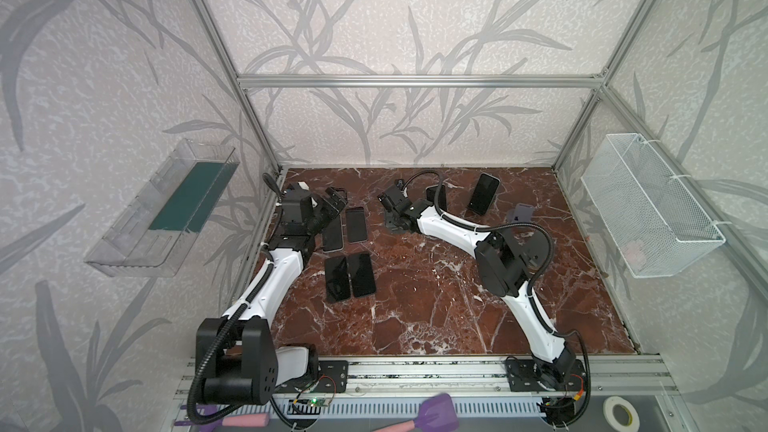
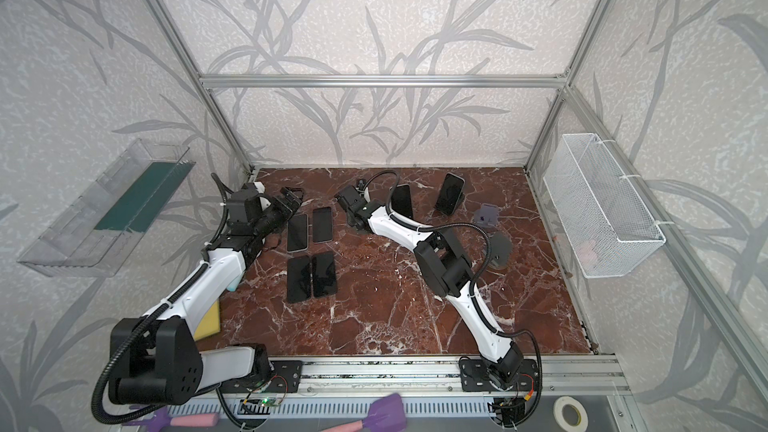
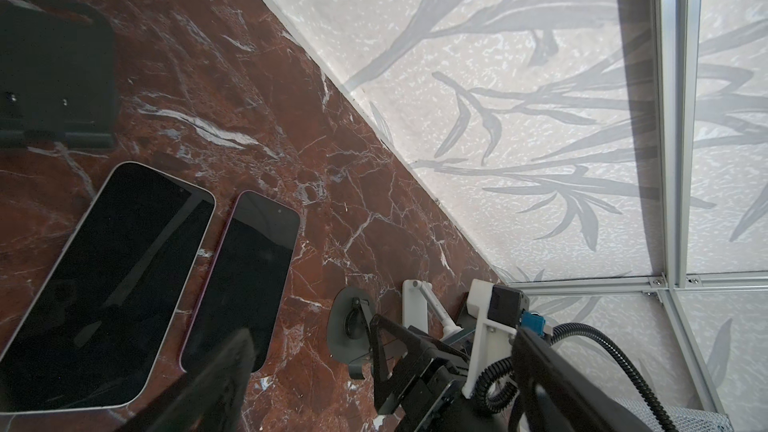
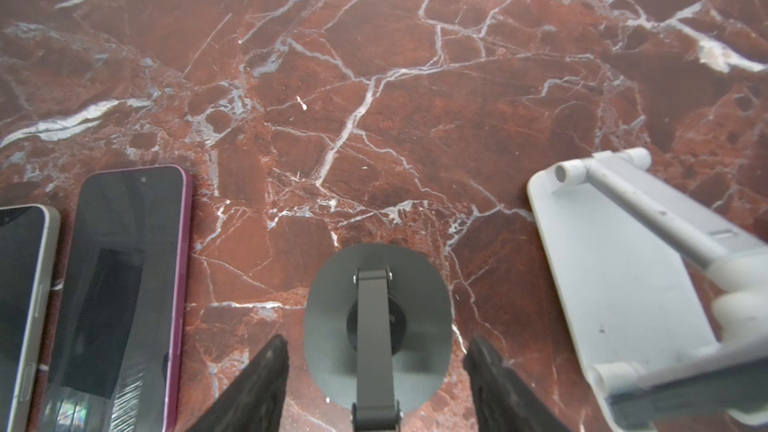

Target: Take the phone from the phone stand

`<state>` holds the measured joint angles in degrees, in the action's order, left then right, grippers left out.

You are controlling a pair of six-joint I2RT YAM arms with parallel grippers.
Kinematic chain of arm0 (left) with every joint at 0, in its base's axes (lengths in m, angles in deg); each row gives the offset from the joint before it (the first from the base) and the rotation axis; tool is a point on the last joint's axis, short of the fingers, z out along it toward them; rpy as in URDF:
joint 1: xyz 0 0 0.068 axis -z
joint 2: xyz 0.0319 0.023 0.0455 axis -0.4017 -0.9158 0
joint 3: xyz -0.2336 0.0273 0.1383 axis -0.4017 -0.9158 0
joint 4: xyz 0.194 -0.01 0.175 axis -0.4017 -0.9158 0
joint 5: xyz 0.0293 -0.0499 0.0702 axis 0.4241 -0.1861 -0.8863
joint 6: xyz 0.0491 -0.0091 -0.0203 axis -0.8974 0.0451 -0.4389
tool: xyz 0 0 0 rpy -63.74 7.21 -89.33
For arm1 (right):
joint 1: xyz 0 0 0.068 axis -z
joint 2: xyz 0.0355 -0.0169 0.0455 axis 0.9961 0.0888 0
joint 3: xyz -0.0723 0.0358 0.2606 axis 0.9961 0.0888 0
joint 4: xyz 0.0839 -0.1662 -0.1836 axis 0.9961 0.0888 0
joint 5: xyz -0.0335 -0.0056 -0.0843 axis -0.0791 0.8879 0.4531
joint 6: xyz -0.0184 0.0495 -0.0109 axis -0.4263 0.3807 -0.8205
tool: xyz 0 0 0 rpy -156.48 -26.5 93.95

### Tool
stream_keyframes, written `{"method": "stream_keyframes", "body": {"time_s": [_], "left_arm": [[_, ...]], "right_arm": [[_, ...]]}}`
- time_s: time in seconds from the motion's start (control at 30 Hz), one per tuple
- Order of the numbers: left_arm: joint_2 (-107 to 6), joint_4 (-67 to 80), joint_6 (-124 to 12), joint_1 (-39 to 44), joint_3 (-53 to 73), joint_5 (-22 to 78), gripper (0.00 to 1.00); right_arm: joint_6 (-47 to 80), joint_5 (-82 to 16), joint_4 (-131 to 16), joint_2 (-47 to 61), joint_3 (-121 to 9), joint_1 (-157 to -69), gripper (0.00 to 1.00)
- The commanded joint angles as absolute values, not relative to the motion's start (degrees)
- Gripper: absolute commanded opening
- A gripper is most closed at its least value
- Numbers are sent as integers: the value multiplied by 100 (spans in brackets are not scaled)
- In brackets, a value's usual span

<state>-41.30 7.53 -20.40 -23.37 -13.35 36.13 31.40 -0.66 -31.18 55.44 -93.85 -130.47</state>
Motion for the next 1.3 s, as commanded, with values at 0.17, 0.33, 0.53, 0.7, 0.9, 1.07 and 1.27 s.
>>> {"method": "stream_keyframes", "body": {"time_s": [0.17,0.33,0.53,0.7,0.9,1.07,1.27], "left_arm": [[-3969,995,-2005,-2333,-1295,3671,97],[-4090,1064,-1967,-2336,-1290,3753,97],[-4194,1446,-1865,-2347,-1339,4058,97],[-4267,1795,-1783,-2342,-1424,4190,91],[-4287,1859,-1763,-2360,-1408,4265,90],[-4271,1882,-1761,-2365,-1433,4248,90],[-4337,1926,-1691,-2369,-1423,4318,90]], "right_arm": [[2576,130,-4147,5203,-8804,-13093,60],[2346,-17,-4403,5426,-9115,-13044,55],[1926,-193,-4692,5832,-9743,-12866,55],[1752,-223,-3760,6774,-11414,-12654,57],[1445,-136,-3048,7747,-13265,-12487,56],[1299,-131,-3028,7897,-13389,-12355,57],[1229,-263,-3058,7905,-13251,-12288,59]]}}
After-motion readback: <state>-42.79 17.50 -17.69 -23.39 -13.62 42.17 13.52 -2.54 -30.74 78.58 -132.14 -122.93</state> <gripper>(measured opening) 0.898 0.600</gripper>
